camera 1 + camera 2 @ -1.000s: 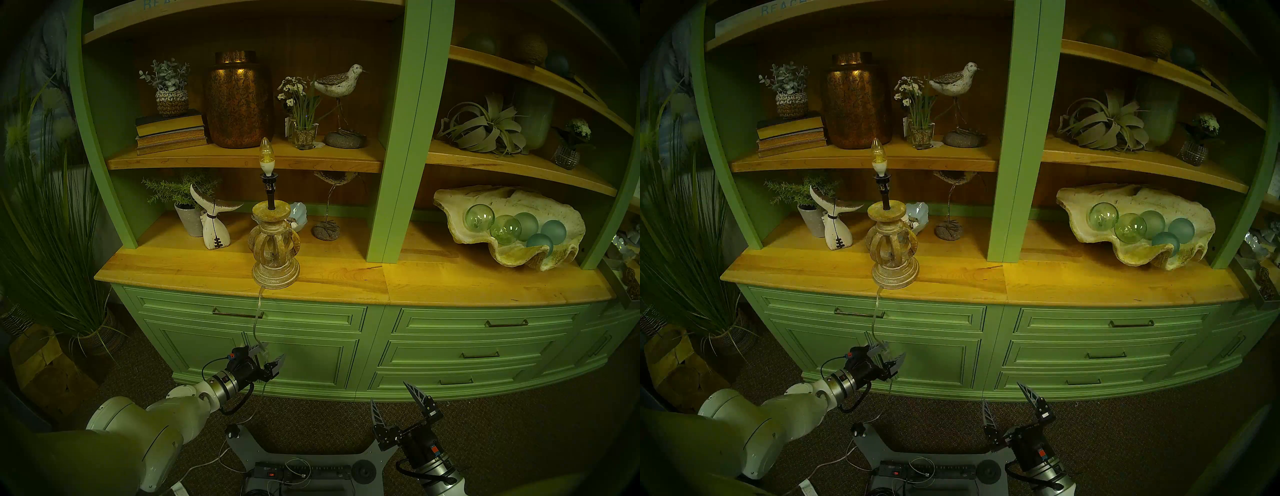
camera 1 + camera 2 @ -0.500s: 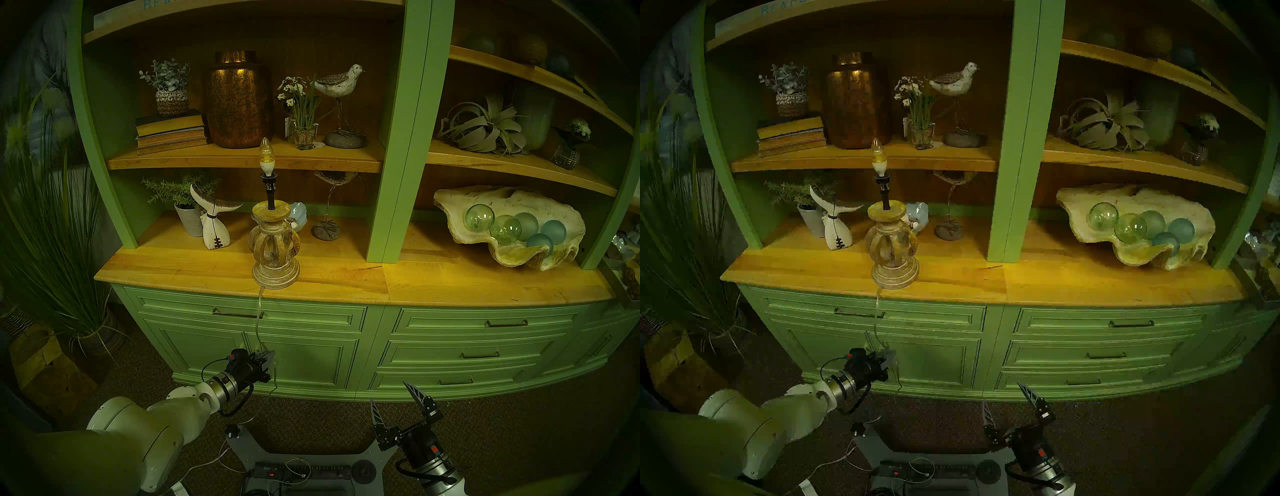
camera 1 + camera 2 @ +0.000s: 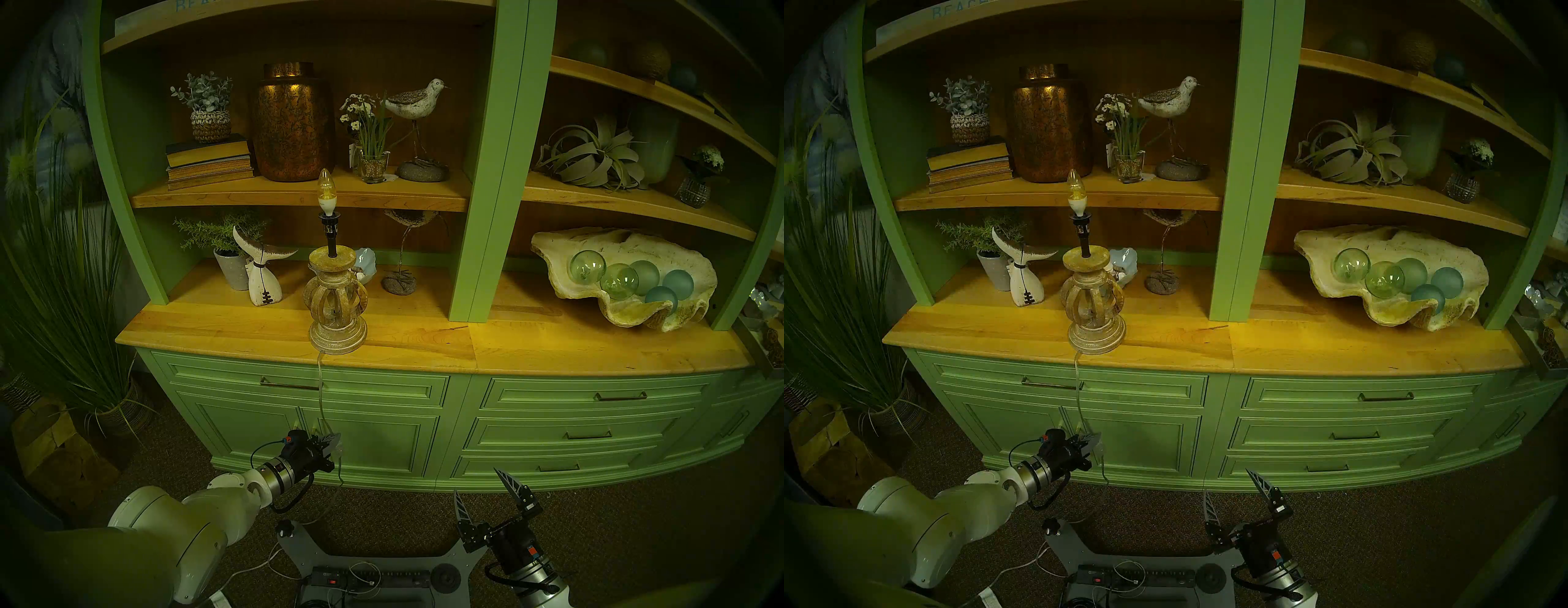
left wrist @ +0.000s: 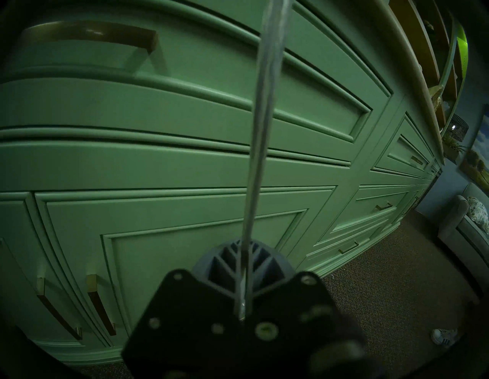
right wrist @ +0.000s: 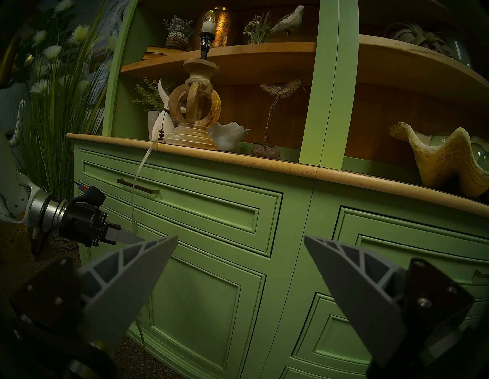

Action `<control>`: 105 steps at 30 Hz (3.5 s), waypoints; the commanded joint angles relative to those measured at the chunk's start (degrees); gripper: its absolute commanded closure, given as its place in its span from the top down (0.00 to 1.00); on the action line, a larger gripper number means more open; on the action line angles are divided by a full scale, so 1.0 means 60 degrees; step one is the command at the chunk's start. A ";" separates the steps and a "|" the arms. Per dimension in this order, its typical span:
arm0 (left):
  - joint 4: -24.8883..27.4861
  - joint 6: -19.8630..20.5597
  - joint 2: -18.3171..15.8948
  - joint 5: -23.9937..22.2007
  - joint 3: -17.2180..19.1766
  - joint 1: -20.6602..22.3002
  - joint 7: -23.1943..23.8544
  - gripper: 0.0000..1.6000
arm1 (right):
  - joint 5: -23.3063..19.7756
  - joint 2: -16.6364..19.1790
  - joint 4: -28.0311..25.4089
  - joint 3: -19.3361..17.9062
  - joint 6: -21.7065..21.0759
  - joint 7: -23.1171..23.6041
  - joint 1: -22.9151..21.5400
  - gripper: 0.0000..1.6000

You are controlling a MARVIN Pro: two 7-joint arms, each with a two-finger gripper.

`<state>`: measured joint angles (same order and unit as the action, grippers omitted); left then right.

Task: Grab cable and switch light on

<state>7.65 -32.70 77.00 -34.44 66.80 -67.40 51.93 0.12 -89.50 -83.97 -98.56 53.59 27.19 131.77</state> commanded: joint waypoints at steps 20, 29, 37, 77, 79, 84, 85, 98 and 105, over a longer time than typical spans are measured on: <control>0.1069 -0.1836 -0.0653 -0.0209 0.0419 0.0478 0.1776 0.00 | -0.0021 0.0003 -0.0303 -0.0004 0.0079 0.0001 -0.0003 1.00; 0.1779 -0.2510 -0.0961 -0.0390 0.0524 0.0070 0.2476 0.00 | -0.0018 -0.0001 -0.0337 -0.0006 0.0063 0.0001 0.0017 1.00; 0.2853 -0.2549 -0.1401 -0.0418 0.0170 -0.0475 0.1994 0.00 | -0.0018 0.0000 -0.0336 -0.0006 0.0063 0.0000 0.0016 1.00; 0.7876 -0.1628 -0.3724 -0.1376 -0.0341 -0.2781 0.1401 0.00 | -0.0018 -0.0002 -0.0339 -0.0007 0.0061 0.0003 0.0018 1.00; 0.8124 -0.1448 -0.3813 -0.1333 -0.0303 -0.2888 0.1263 0.00 | -0.0017 -0.0002 -0.0344 -0.0008 0.0058 0.0002 0.0021 1.00; 0.8721 -0.1074 -0.4022 -0.1083 -0.0209 -0.3156 0.0741 0.00 | -0.0016 -0.0004 -0.0352 -0.0008 0.0053 0.0002 0.0026 1.00; 0.8881 -0.0982 -0.4080 -0.1029 -0.0196 -0.3234 0.0595 0.00 | -0.0016 -0.0004 -0.0354 -0.0009 0.0052 0.0002 0.0027 1.00; 0.8979 -0.0874 -0.4225 -0.0966 0.0008 -0.3421 0.0130 0.00 | -0.0014 -0.0005 -0.0362 -0.0009 0.0047 0.0001 0.0031 1.00; 0.9076 -0.1101 -0.4206 -0.1150 0.0130 -0.3434 0.0194 0.00 | -0.0015 -0.0005 -0.0358 -0.0010 0.0049 0.0004 0.0028 1.00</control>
<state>60.37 -37.41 51.85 -39.57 66.03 -88.88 52.39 0.13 -89.51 -84.55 -98.57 53.58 27.27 131.81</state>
